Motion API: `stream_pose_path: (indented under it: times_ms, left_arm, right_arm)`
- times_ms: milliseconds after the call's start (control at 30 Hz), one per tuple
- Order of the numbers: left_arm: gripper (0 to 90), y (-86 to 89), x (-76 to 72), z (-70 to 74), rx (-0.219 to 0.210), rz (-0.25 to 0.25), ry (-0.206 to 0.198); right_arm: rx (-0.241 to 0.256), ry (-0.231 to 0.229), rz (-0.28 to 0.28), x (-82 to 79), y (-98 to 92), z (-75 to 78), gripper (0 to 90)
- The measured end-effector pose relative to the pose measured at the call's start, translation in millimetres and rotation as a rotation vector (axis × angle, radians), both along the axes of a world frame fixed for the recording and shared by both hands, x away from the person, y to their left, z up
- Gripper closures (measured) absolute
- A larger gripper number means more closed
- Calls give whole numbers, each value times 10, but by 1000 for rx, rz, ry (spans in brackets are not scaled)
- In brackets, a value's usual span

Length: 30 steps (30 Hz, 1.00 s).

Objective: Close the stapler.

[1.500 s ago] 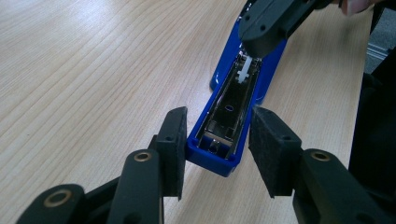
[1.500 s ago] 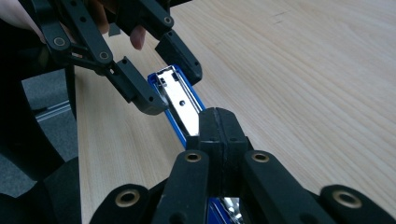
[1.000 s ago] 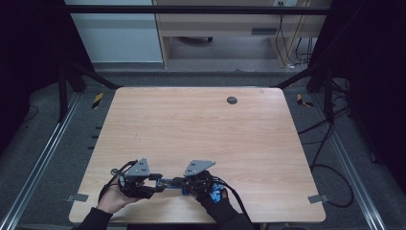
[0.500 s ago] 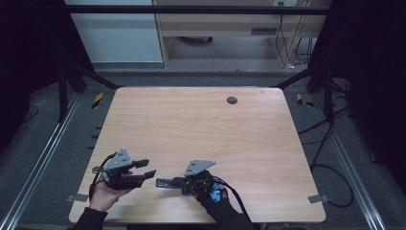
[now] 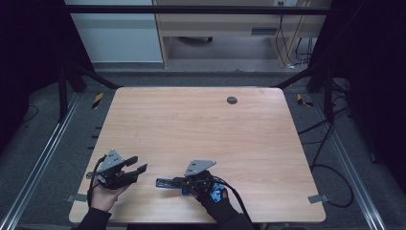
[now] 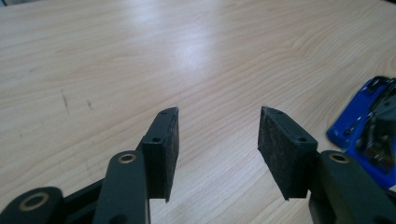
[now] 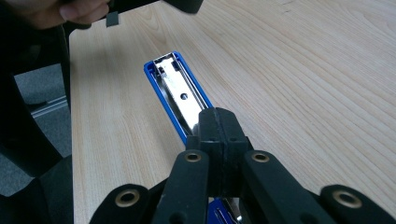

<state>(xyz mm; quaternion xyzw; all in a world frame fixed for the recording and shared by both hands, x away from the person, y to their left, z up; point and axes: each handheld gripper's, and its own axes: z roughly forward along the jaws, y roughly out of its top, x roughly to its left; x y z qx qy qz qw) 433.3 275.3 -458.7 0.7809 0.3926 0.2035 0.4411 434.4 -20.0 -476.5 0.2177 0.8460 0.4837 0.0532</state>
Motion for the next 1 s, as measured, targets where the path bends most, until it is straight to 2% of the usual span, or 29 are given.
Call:
stream_pose_path:
  times_ms: [67,233,367,1000]
  left_arm:
    - [482,8,-6,-45,4,9,17]
    - [477,-9,-20,-65,18,9,13]
    - [473,-23,-13,-90,28,0,25]
    - [471,-24,-14,-96,26,-8,34]
  right_arm:
    - [-1,2,-1,2,-5,-1,900]
    - [3,9,-5,1,-19,2,900]
    - [9,8,-5,0,-40,18,900]
    - [45,5,-19,-30,-229,112,900]
